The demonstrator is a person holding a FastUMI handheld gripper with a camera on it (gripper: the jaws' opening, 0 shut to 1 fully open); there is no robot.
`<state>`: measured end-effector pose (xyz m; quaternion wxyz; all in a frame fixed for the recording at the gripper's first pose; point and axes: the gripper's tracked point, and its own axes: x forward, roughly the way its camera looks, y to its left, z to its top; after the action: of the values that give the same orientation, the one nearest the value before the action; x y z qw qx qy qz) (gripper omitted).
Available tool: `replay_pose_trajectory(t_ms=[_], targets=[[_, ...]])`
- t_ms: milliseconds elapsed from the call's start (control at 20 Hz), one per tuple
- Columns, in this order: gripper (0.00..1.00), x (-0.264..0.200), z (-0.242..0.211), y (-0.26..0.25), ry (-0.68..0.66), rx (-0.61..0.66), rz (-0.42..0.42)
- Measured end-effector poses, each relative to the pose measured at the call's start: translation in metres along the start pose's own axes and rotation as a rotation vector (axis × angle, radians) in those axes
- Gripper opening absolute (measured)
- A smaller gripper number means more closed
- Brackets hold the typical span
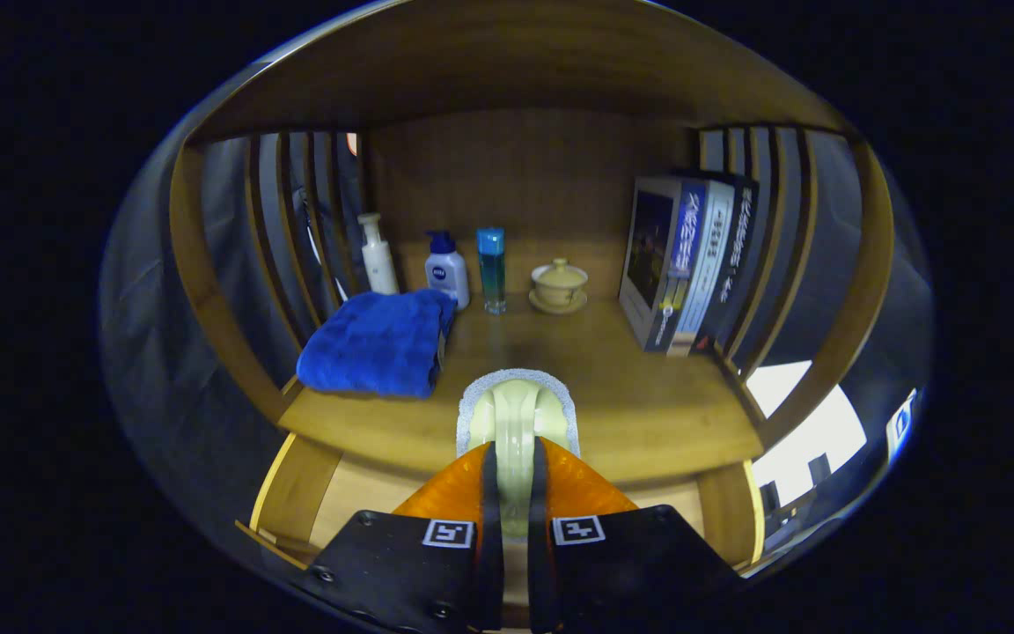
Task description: Pull open the drawer, take out the items inside it, and place them on the countertop above the cabinet.
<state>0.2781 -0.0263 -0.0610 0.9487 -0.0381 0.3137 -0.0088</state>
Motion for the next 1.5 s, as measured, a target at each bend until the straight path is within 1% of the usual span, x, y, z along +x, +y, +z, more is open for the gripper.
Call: replay_pose_trajectory(t_ms=[200, 350, 400, 550, 700, 800, 950, 1200, 1300, 1400, 1500], targets=[[0.19, 0.026, 0.030, -0.011, -0.004, -0.011, -0.052], [0.19, 0.051, 0.037, -0.016, 0.020, -0.038, -0.086], [0.19, 0.059, 0.033, -0.017, 0.052, -0.050, -0.087], [0.19, 0.083, 0.024, -0.010, 0.107, -0.016, -0.066], [0.19, 0.107, 0.016, -0.007, 0.163, 0.053, -0.037], [0.20, 0.119, 0.009, -0.006, 0.211, 0.102, -0.033], [0.19, 0.130, 0.013, -0.009, 0.212, 0.135, -0.035], [0.27, 0.133, 0.011, -0.011, 0.207, 0.161, -0.040], [0.37, 0.133, 0.008, -0.009, 0.210, 0.188, -0.032], [0.57, 0.133, 0.009, -0.010, 0.184, 0.203, -0.033], [0.77, 0.132, 0.003, -0.009, 0.193, 0.206, -0.026]])
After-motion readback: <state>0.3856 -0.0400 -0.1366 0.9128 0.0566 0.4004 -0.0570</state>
